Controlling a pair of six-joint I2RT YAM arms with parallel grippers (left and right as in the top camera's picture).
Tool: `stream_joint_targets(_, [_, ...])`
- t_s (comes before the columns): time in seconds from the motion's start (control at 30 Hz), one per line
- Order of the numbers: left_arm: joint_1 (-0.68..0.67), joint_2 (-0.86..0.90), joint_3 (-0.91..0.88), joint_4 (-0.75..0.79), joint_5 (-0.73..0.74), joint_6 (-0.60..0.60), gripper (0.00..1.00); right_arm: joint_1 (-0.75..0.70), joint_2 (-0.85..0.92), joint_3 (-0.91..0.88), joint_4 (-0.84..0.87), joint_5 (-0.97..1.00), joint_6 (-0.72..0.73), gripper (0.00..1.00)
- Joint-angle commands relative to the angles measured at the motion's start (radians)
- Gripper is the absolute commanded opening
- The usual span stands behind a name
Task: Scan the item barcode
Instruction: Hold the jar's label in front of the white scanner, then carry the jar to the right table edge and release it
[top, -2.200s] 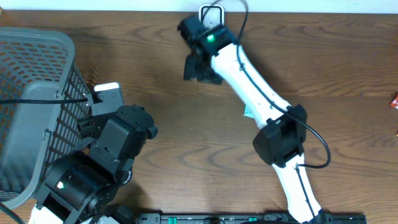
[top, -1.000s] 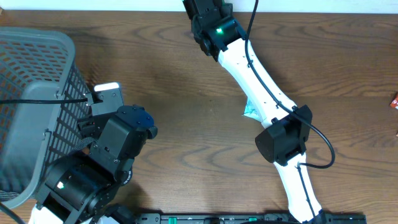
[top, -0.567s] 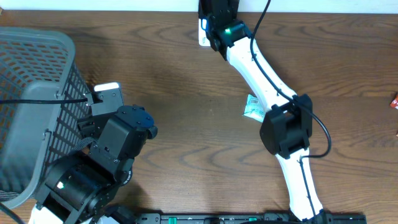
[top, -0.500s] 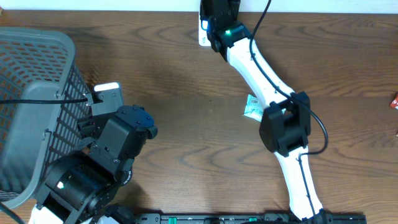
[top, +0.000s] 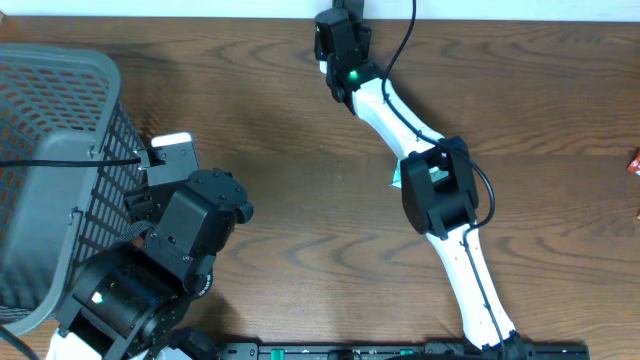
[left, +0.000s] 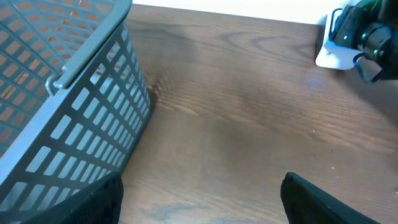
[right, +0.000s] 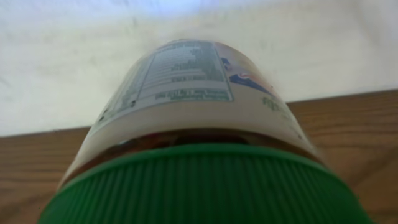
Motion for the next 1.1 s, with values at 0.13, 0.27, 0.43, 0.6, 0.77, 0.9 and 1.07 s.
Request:
stream_joint_targets(0.13, [0.002, -0.002, 0.0, -0.003, -0.005, -0.01, 0.81, 0.013, -0.013, 0.013, 0.023, 0.014, -0.005, 0.45])
stream_joint_targets(0.27, [0.002, -0.002, 0.0, -0.003, -0.005, -0.01, 0.81, 0.02, -0.092, 0.013, -0.036, 0.009, -0.005, 0.49])
stream_joint_targets(0.43, [0.002, -0.002, 0.0, -0.003, -0.005, -0.01, 0.81, 0.012, -0.273, 0.013, -0.361, -0.126, -0.004, 0.52])
stream_joint_targets(0.6, [0.002, -0.002, 0.0, -0.003, -0.005, -0.01, 0.81, -0.026, -0.42, 0.013, -0.772, -0.257, 0.034, 0.54])
stream_joint_targets(0.77, [0.002, -0.002, 0.0, -0.003, -0.005, -0.01, 0.81, -0.106, -0.49, 0.013, -1.149, -0.408, 0.033, 0.56])
stream_joint_targets(0.9, [0.002, -0.002, 0.0, -0.003, -0.005, -0.01, 0.81, -0.193, -0.488, 0.011, -1.421, -0.475, 0.032, 0.56])
stream_joint_targets(1.07, [0.002, -0.002, 0.0, -0.003, -0.005, -0.01, 0.81, -0.298, -0.487, -0.007, -1.521, -0.475, -0.017, 0.55])
